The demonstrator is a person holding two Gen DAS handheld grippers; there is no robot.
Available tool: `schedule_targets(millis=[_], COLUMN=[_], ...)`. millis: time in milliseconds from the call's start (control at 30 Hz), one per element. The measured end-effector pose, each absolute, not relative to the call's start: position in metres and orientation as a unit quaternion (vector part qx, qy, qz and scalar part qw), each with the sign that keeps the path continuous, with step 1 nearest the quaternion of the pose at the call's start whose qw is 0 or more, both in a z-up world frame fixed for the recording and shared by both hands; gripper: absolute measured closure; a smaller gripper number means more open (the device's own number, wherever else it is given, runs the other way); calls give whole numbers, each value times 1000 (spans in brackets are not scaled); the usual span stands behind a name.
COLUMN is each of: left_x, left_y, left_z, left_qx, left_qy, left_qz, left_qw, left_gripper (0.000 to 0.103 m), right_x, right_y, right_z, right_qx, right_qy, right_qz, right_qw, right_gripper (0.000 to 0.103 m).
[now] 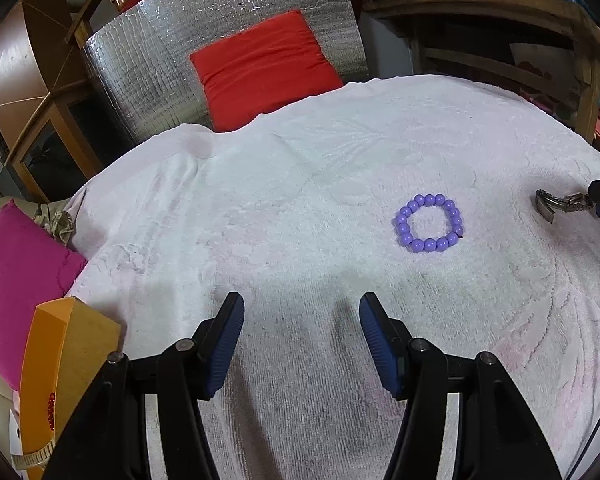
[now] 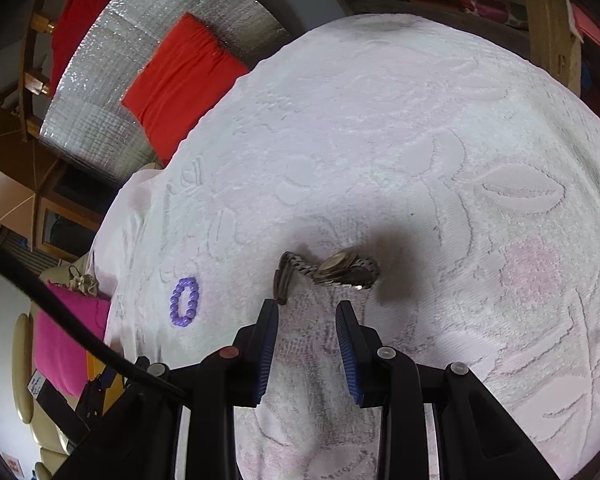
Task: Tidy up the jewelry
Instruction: 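Grasp the silver watch band with the right gripper while the left gripper grasps the purple bead bracelet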
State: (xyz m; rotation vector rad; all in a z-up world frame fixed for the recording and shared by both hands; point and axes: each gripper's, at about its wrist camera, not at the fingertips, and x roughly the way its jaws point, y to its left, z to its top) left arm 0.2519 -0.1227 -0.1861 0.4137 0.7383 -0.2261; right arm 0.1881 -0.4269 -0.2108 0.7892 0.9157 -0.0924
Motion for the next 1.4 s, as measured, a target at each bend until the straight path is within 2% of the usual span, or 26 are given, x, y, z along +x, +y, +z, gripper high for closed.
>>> schedule_targets(millis=[133,567,867,1100,1400], left_x=[255,279,290,295,296], left_y=[-122,-131,-143,-148,-163], left_z=[-187,-187,-193,-191,-197], left_qx=[194,125,123,119,118], left_qy=[361,378,385,378,388], left_qz=[-112,-169,-203,-236,-273], left_qw=[905,902,892,888,872], left_gripper=[42,42,42,42,40], right_x=[189,220,228,225,255], right_y=[-434,-434,-449,-458,-442], right_z=[-215,-225,-215,-223,-224], right_qx=[382,408,453,439,390], right_qy=[427,411,353,397,405], right_qz=[-56,-66,-69,-126,-162], right_qw=[818,813,815,796,811], right_gripper=[59,58,58,58,57])
